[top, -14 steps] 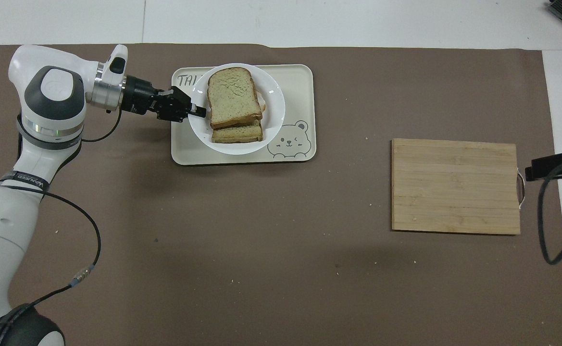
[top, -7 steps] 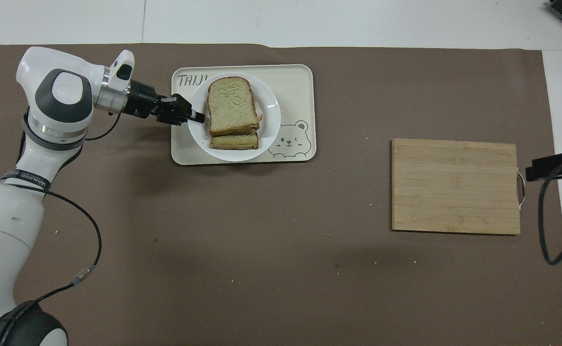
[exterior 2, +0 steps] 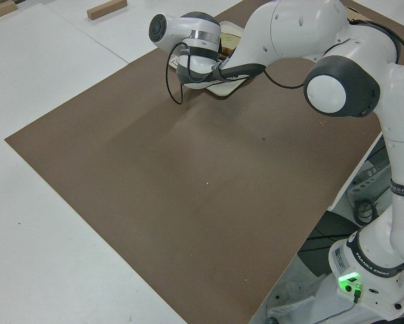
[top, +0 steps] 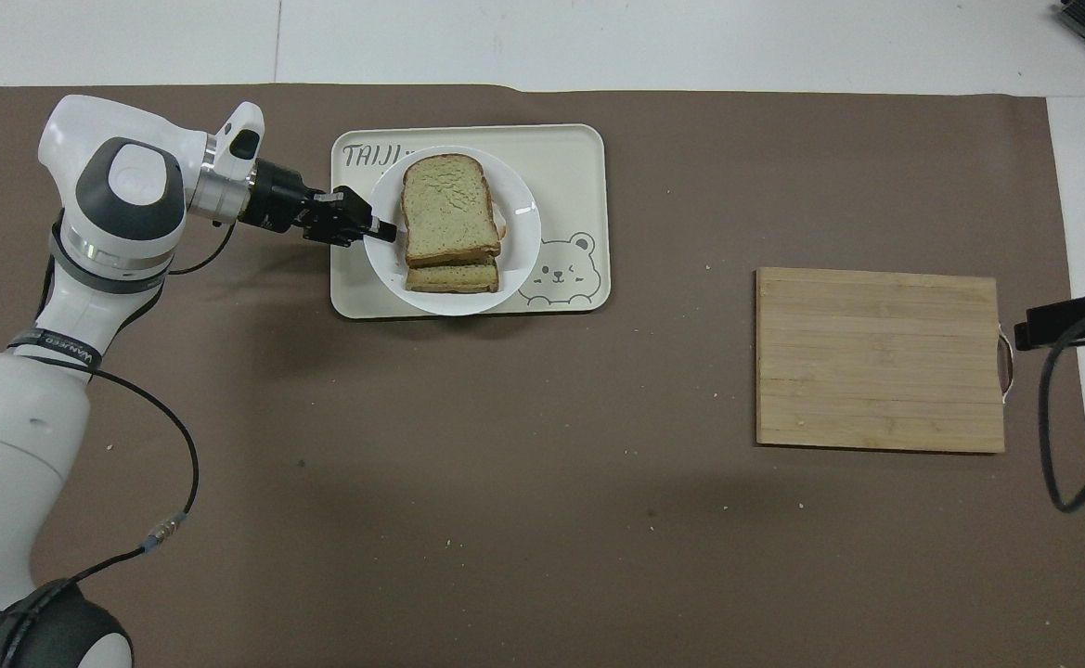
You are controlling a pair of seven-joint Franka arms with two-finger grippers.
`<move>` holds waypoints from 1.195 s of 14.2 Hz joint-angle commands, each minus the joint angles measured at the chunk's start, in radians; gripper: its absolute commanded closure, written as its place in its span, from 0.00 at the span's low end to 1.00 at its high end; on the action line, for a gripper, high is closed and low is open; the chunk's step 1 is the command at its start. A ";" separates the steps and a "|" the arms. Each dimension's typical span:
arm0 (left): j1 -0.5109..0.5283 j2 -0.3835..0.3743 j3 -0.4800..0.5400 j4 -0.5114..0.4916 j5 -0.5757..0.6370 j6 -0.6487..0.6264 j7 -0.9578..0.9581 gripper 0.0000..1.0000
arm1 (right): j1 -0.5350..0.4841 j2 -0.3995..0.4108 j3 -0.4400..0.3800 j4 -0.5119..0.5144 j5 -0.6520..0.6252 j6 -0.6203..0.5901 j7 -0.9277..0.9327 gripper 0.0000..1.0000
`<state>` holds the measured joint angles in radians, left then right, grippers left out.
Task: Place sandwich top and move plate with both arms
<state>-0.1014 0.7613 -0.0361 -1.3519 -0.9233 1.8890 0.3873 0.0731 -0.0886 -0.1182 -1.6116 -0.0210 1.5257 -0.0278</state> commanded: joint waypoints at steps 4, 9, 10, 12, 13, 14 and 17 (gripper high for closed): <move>-0.017 -0.050 0.004 -0.093 0.012 0.084 0.018 0.01 | -0.003 -0.013 -0.008 -0.005 0.003 -0.001 -0.017 0.00; 0.008 -0.059 0.015 -0.052 0.056 0.039 0.013 0.00 | -0.009 -0.013 -0.012 -0.005 0.003 0.005 -0.018 0.00; 0.002 -0.091 0.015 -0.052 0.093 0.044 0.009 0.00 | -0.009 -0.013 -0.012 -0.005 0.003 0.005 -0.020 0.00; -0.008 -0.154 0.015 -0.053 0.176 0.051 -0.005 0.00 | -0.010 -0.013 -0.012 -0.005 0.003 0.001 -0.020 0.00; -0.008 -0.181 0.015 -0.052 0.223 0.045 -0.034 0.00 | -0.010 -0.013 -0.014 -0.007 0.004 0.001 -0.020 0.00; -0.006 -0.209 0.015 -0.052 0.263 0.039 -0.077 0.00 | -0.010 -0.013 -0.014 -0.005 0.004 0.001 -0.018 0.00; -0.006 -0.279 0.018 -0.052 0.450 0.013 -0.091 0.00 | -0.009 -0.013 -0.012 -0.005 0.004 0.007 -0.018 0.00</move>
<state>-0.1001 0.5352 -0.0285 -1.3755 -0.5883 1.9259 0.3121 0.0714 -0.0910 -0.1306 -1.6115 -0.0210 1.5273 -0.0278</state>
